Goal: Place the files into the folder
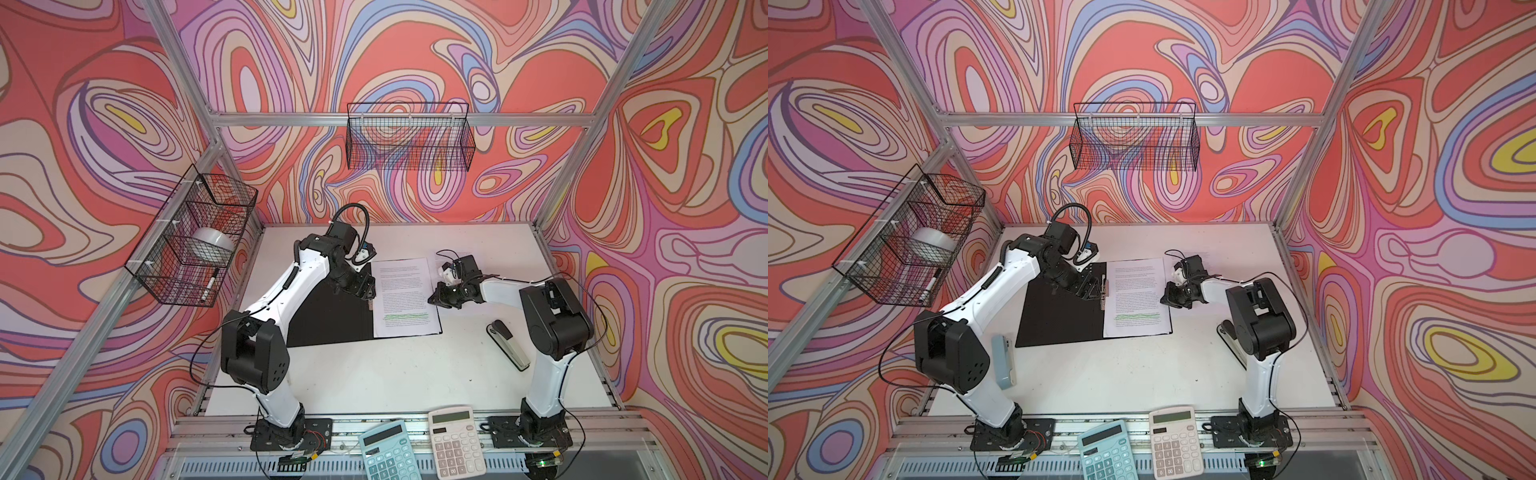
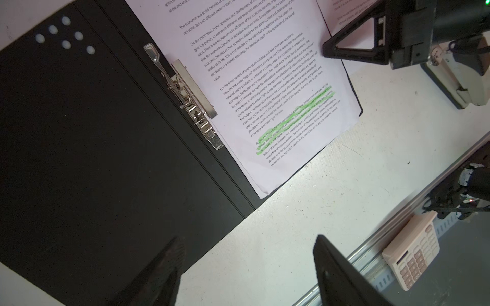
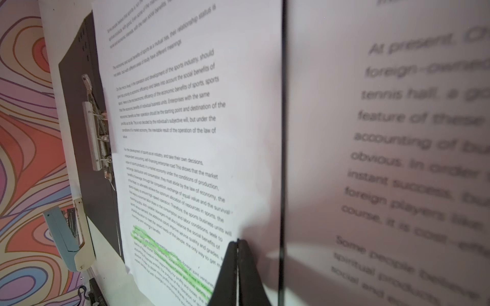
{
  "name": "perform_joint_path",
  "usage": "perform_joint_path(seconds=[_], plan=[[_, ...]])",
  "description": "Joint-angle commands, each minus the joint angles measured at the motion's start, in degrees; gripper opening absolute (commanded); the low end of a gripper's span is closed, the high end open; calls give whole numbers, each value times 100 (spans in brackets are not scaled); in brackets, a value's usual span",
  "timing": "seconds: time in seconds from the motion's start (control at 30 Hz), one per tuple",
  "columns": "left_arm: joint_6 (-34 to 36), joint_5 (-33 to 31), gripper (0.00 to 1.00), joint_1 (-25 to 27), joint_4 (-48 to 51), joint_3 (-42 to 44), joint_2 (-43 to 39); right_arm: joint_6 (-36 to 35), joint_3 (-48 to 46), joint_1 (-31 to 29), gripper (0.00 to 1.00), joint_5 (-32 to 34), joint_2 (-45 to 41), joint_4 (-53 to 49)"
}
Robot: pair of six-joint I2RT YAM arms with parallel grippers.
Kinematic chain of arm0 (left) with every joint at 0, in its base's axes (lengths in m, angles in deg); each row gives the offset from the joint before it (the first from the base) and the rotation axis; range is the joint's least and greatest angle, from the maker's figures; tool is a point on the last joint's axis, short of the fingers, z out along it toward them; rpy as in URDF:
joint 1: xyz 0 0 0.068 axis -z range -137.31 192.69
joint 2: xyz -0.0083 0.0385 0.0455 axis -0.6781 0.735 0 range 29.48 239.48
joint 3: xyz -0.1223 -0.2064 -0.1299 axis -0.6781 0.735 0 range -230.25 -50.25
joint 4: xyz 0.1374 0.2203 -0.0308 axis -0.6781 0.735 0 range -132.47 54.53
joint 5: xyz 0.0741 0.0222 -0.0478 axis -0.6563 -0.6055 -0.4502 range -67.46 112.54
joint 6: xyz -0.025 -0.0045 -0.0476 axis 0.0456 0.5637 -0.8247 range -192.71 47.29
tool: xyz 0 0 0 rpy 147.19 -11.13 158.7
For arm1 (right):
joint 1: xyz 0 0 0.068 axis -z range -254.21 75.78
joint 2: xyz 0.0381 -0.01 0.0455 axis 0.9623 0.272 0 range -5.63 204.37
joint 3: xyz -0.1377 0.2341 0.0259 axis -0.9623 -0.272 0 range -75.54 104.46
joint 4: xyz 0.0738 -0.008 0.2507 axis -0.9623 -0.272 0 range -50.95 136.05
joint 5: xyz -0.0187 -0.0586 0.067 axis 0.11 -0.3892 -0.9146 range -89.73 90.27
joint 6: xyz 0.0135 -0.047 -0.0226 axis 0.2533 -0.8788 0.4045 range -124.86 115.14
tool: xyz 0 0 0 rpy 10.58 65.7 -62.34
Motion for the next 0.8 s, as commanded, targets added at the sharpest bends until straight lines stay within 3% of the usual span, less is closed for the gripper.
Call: perform_joint_path(seconds=[0.0,0.77], plan=[[15,84,77,31,189,-12,-112,-76,83,12,4,-104,196,33],[53,-253,77,34,233,-181,-295,-5,935,113,10,-367,-322,-487]])
